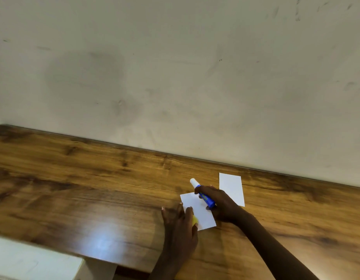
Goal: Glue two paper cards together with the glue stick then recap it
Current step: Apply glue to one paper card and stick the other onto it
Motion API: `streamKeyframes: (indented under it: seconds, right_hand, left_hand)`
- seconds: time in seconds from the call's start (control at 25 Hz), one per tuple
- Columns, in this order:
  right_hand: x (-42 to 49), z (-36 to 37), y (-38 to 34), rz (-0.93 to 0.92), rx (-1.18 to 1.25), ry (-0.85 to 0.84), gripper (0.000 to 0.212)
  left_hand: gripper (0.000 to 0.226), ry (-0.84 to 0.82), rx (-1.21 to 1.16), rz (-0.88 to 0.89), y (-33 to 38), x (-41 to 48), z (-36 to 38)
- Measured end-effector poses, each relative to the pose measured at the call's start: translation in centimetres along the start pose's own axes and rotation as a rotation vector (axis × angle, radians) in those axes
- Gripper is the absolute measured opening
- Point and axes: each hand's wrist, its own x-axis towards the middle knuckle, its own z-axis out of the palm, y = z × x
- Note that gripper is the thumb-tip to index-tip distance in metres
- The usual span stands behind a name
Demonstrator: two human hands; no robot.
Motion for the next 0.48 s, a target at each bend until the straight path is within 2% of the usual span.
streamKeyframes:
  seconds: [0.04,0.12,0.16,0.2,0.28,0.36,0.48]
  right_hand:
    - [-0.3,0.4,-0.3,0.038,0.092,0.157,0.054]
    - [-0.9,1.5,-0.9,0.123,0.369,0.505,0.039]
    - [-1.2,2.2,-1.0,0.165,0.55,0.643,0.031]
    - [-1.4,2.8,-1.3,0.208,0.748,0.738,0.024]
    - [-1.3,3.9,-1.8,0.28,0.975,0.833,0.017]
    - [-0.7,4.4,-2.2,0.303,0.947,0.835,0.014]
    - [0.5,4.2,-2.5,0.298,0.782,0.765,0.011]
  left_hand:
    - [0.054,0.001,-0.003,-0.003,0.4,-0.1,0.2]
    - [0.059,-0.133,0.01,-0.021,1.4,-0.5,-0.3]
    - [0.062,-0.13,-0.047,-0.067,1.5,-0.7,-0.3]
    - [0.062,-0.049,-0.071,-0.107,1.5,-0.5,0.0]
    - [0.06,0.007,-0.091,-0.115,0.8,-0.3,1.5]
    - [0.062,-0.048,-0.098,-0.074,0.4,-0.9,1.1]
    - [0.048,0.034,-0.065,-0.001,1.0,-0.8,0.6]
